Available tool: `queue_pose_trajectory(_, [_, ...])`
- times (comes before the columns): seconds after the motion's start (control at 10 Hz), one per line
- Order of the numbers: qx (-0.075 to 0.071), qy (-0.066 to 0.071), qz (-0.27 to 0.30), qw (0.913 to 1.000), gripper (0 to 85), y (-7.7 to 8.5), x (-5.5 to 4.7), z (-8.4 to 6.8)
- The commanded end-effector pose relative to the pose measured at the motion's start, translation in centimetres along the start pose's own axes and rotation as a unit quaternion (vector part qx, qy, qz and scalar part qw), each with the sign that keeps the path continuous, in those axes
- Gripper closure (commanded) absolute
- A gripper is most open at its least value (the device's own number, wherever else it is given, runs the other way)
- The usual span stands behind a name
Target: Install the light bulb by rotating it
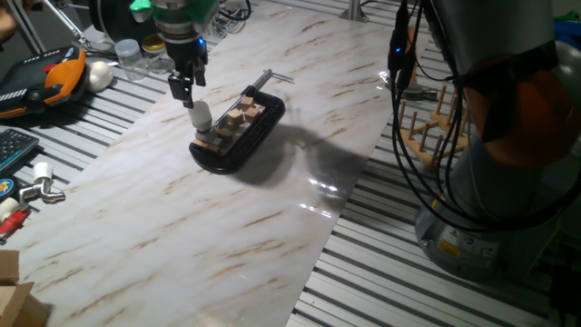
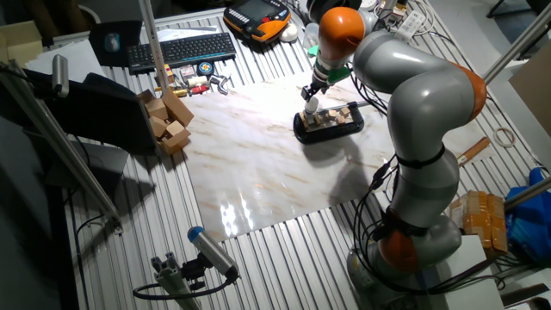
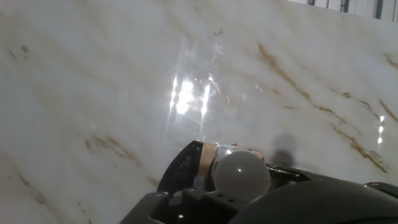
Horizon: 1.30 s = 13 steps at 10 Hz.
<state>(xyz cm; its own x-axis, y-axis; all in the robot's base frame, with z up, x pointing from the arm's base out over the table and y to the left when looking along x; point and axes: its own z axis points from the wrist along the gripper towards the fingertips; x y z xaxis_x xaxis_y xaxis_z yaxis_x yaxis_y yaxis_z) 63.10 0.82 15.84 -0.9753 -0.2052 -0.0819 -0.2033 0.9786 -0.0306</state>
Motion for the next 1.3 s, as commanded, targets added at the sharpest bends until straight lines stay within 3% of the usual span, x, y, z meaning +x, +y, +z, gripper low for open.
queue_pose_trajectory(0.0, [-0.002,0.000,0.001,1.0000,17.0,-0.1,0.1,0.2])
queue_pose_trajectory(1.2, [-0.004,-0.001,0.002,1.0000,17.0,0.1,0.5,2.7])
